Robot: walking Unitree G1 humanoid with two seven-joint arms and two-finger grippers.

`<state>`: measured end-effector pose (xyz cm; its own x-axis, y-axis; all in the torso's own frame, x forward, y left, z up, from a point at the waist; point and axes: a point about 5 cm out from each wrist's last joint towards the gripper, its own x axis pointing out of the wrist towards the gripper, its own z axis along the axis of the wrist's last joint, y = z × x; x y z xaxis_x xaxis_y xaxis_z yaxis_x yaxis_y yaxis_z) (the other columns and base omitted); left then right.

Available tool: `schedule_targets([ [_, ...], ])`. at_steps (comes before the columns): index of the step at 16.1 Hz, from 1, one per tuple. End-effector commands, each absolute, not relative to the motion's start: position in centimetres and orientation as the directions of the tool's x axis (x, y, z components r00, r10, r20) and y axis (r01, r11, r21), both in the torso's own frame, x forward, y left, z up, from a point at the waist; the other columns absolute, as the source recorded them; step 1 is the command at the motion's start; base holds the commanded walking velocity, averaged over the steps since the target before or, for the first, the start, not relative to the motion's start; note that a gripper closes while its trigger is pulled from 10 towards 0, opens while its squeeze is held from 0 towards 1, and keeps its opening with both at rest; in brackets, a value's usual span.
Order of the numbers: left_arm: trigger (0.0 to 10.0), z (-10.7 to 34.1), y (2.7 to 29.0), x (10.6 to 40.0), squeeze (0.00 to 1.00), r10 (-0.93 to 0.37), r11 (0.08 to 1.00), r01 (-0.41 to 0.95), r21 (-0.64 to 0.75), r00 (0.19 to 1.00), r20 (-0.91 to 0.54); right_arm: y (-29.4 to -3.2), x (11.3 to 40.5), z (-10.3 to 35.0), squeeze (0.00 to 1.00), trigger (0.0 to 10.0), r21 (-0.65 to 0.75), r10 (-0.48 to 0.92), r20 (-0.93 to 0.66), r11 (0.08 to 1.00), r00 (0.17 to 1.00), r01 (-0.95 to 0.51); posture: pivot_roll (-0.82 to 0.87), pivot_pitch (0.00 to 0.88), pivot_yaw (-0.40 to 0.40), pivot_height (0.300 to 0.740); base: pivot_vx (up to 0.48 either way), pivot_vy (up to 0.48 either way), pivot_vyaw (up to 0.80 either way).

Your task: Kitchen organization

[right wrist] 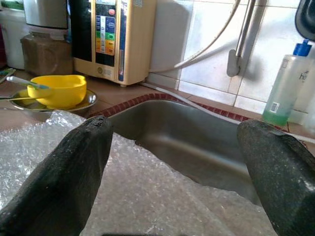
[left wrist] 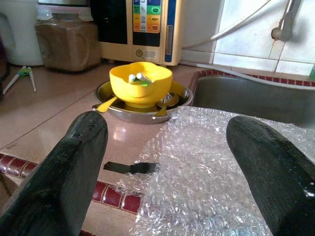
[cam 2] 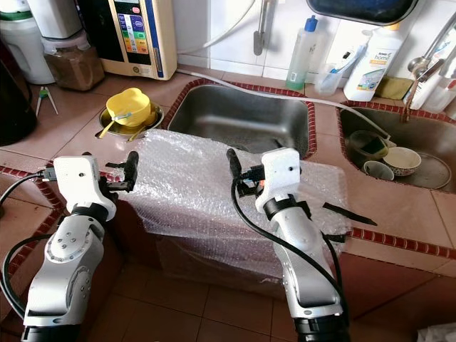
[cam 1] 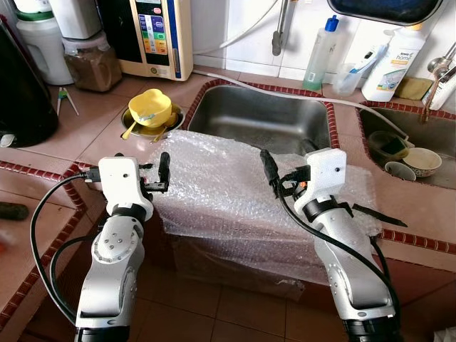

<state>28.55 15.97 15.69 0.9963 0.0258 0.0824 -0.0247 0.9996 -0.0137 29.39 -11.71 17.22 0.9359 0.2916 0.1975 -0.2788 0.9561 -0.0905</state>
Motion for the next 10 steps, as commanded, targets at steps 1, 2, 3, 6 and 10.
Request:
schedule_targets([
  [1, 10.0, 16.28, 15.76, 28.59, 0.00, 0.011, 1.000, -0.009, -0.019, 0.995, 0.099, -11.86, 29.16, 17.61, 0.00, 10.0, -0.098, 0.298, 0.207, 0.954, 0.932, -0.284, -0.03, 0.066, -0.033, 0.740, 0.000, 0.000, 0.00],
  [2, 10.0, 16.27, 15.68, 28.60, 0.00, 0.005, 1.000, -0.002, -0.026, 0.995, 0.098, -11.92, 29.17, 17.60, 0.00, 10.0, -0.099, 0.297, 0.204, 0.954, 0.933, -0.282, -0.03, 0.067, -0.033, 0.740, 0.277, 0.000, 0.00],
  [3, 10.0, 16.29, 15.63, 28.60, 0.00, 0.003, 1.000, 0.000, -0.028, 0.995, 0.099, -11.93, 29.18, 17.60, 0.00, 10.0, -0.100, 0.297, 0.204, 0.954, 0.933, -0.282, -0.03, 0.067, -0.032, 0.740, 0.394, 0.000, 0.00],
  [6, 10.0, 16.31, 15.42, 28.60, 0.00, -0.008, 0.999, 0.011, -0.031, 0.995, 0.101, -12.03, 29.14, 17.55, 0.00, 10.0, -0.108, 0.296, 0.199, 0.954, 0.934, -0.279, -0.03, 0.067, -0.033, 0.740, 0.419, 0.000, 0.00],
  [10, 10.0, 16.31, 15.33, 28.59, 0.00, -0.011, 0.999, 0.014, -0.031, 0.995, 0.100, -12.00, 29.10, 17.59, 0.00, 10.0, -0.117, 0.301, 0.201, 0.952, 0.932, -0.283, -0.03, 0.065, -0.033, 0.740, 0.426, 0.000, 0.00],
])
